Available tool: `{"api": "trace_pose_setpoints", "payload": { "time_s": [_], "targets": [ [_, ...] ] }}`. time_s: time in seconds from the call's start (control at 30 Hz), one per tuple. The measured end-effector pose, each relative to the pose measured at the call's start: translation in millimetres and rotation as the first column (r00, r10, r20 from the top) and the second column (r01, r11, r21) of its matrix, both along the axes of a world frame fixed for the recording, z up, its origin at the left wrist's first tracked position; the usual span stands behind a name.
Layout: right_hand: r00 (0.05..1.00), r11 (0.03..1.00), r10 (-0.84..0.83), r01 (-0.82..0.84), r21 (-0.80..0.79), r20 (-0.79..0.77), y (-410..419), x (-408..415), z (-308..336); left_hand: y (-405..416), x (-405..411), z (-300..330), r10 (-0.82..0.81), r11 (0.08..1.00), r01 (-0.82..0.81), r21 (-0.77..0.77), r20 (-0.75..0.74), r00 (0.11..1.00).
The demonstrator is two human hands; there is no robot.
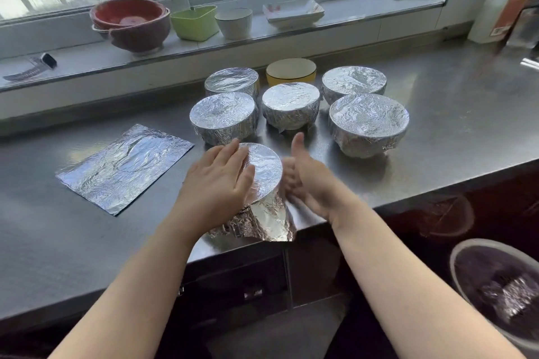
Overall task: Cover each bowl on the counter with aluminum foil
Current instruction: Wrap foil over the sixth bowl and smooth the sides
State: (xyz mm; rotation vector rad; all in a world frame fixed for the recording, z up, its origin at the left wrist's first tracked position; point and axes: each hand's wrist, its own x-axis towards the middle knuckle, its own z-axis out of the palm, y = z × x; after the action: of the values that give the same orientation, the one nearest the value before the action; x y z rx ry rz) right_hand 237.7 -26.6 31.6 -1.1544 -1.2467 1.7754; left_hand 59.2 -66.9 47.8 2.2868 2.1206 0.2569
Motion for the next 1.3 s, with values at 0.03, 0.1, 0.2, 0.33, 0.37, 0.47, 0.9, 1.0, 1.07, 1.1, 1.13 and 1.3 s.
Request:
{"api": "trace_pose_setpoints", "payload": {
  "time_s": [0.03, 0.1, 0.2, 0.33, 0.37, 0.47, 0.9, 1.0, 1.07, 1.1, 1.13, 1.3],
  "targets": [
    [0.996, 0.997, -0.068, 0.066, 0.039, 0.049, 4.4, 7.7, 7.7, -1.5, 4.6, 0.0, 0.032, 0.999, -0.032, -0.008, 0.01, 0.999],
    [0.964, 0.958, -0.265, 0.264, 0.112, -0.002, 9.5, 16.6, 19.3, -4.5, 13.0, 0.4, 0.076, 0.997, -0.076, -0.015, 0.021, 0.997],
    [0.936, 0.892, -0.346, 0.351, 0.285, -0.071, -10.3, 7.9, 27.8, -5.7, 19.0, 0.6, 0.114, 0.993, -0.114, -0.006, 0.026, 0.993],
    [0.959, 0.842, -0.28, 0.23, 0.489, 0.031, -45.4, -25.7, 22.0, -6.2, 22.0, 0.2, 0.138, 0.99, -0.137, -0.009, 0.046, 0.989],
    [0.951, 0.794, -0.297, 0.196, 0.575, 0.085, -52.4, -32.4, 20.1, -5.9, 21.4, -0.5, 0.139, 0.99, -0.138, -0.019, 0.046, 0.989],
    [0.909, 0.667, -0.345, 0.06, 0.743, 0.236, -66.6, -49.2, 7.8, -5.0, 16.1, -4.3, 0.093, 0.995, -0.094, -0.017, -0.056, 0.994],
    [0.824, 0.322, -0.558, 0.104, 0.941, 0.1, -67.0, -58.1, -38.3, -6.5, 20.6, 0.1, 0.131, 0.991, -0.131, 0.014, 0.012, 0.991],
    [0.811, 0.344, -0.58, 0.16, 0.925, 0.075, -59.1, -55.1, -43.0, -7.7, 20.5, 2.5, 0.122, 0.993, -0.122, -0.005, 0.011, 0.992],
    [0.802, 0.381, -0.593, 0.195, 0.904, 0.077, -55.1, -52.6, -45.7, -7.5, 21.3, 2.7, 0.132, 0.991, -0.132, -0.008, 0.03, 0.991],
    [0.802, 0.412, -0.591, 0.211, 0.886, 0.083, -53.8, -51.5, -46.9, -7.6, 22.2, 2.8, 0.134, 0.991, -0.134, 0.001, 0.034, 0.99],
    [0.805, 0.449, -0.586, 0.225, 0.865, 0.095, -53.1, -50.5, -48.0, -7.9, 23.1, 3.2, 0.133, 0.991, -0.133, 0.007, 0.036, 0.99],
    [0.834, 0.619, -0.526, 0.244, 0.746, 0.163, -58.4, -50.3, -49.1, -7.9, 23.8, 2.9, 0.143, 0.99, -0.143, 0.001, 0.035, 0.989]
  ]
}}
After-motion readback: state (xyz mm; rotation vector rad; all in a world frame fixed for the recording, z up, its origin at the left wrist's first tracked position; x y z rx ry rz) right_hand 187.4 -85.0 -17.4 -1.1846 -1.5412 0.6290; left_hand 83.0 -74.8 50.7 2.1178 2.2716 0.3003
